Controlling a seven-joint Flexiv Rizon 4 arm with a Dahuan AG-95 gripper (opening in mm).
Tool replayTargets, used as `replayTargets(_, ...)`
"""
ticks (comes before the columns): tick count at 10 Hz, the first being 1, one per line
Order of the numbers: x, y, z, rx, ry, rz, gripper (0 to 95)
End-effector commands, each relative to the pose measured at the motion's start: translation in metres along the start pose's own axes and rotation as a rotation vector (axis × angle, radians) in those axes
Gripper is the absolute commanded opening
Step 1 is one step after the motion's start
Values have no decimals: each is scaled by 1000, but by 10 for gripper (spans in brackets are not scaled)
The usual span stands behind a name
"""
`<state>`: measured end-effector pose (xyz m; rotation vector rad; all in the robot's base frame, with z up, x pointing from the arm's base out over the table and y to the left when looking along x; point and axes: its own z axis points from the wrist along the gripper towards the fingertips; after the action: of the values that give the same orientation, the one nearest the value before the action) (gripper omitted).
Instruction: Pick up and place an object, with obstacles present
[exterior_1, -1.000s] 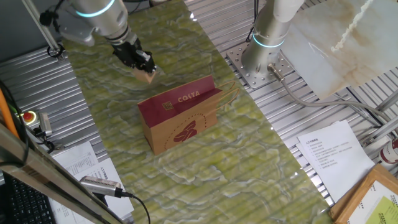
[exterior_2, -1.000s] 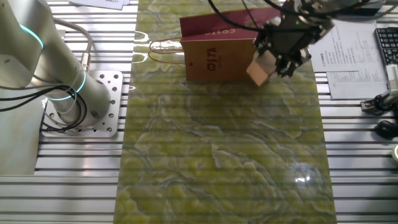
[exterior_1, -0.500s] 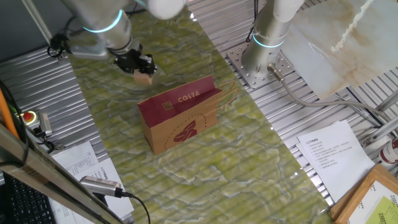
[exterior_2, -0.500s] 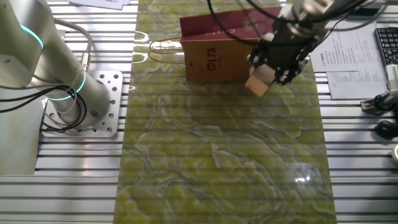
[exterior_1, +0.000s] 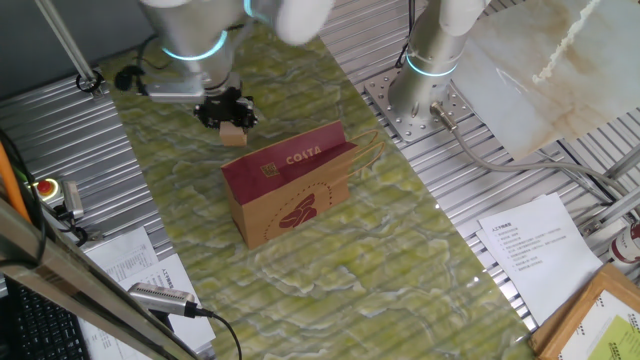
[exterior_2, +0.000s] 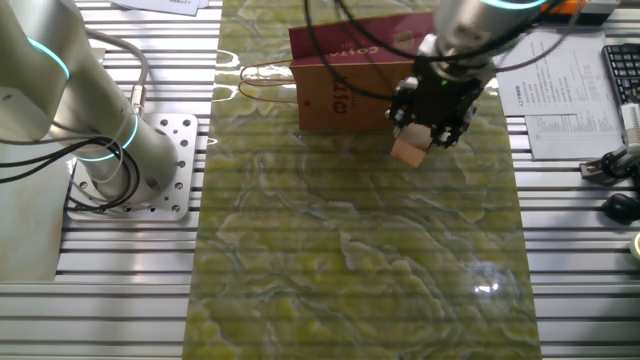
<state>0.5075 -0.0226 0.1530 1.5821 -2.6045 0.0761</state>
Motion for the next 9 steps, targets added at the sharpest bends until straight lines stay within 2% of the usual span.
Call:
replayTargets(1, -1, 1, 3, 2, -18, -32, 0)
replayTargets(2, -1, 1, 4, -2, -27, -44, 0)
replayTargets(3, 0, 4, 6, -13, -53, -51, 0)
replayTargets(6, 1, 5, 6, -17, -47, -42, 0)
replayTargets(7, 1, 5, 4, -36, -62, -26, 0)
replayTargets(8, 1, 5, 4, -48, -60, -16, 0)
replayTargets(9, 1, 5, 4, -54, -45, 4, 0)
